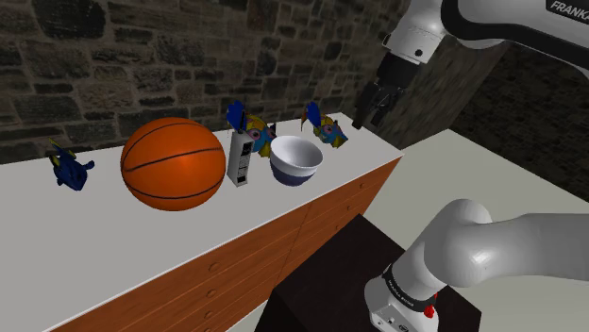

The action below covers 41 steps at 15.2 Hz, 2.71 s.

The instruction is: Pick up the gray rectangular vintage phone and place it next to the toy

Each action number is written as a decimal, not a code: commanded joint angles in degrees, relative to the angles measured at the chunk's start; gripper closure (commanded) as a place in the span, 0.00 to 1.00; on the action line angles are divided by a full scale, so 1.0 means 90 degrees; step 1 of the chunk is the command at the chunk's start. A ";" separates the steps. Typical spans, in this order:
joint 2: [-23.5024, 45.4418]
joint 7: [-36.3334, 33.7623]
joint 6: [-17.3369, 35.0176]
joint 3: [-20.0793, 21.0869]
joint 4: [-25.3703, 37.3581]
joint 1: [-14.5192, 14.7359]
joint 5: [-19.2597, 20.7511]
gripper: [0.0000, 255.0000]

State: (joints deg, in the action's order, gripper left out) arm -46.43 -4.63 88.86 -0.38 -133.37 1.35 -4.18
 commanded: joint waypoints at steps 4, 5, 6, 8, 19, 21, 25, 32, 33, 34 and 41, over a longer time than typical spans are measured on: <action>0.0535 -0.0212 0.0541 0.0252 0.0038 0.0049 -0.0073 0.00; 0.0725 -0.0283 0.0715 0.0334 0.0068 0.0062 -0.0088 0.00; 0.0920 -0.0355 0.0885 0.0416 0.0107 0.0074 -0.0100 0.00; 0.1326 -0.0503 0.1211 0.0575 0.0213 0.0093 -0.0107 0.00; 0.3816 -0.1456 0.2583 0.1361 0.1411 0.0114 0.0303 0.00; 0.4304 -0.1661 0.2735 0.1468 0.1741 0.0130 0.0471 0.00; 0.5307 -0.2082 0.2930 0.1626 0.2512 0.0206 0.0873 0.00; 0.5591 -0.2172 0.3421 0.1619 0.2292 0.0223 0.0986 0.00; 0.5624 -0.2180 0.3500 0.1617 0.2245 0.0223 0.0999 0.00; 0.5643 -0.2185 0.3546 0.1615 0.2218 0.0223 0.1006 0.00; 0.5643 -0.2185 0.3544 0.1615 0.2219 0.0223 0.1006 0.00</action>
State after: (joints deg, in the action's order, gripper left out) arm 4.36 -24.30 120.76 14.16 -113.40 3.36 4.88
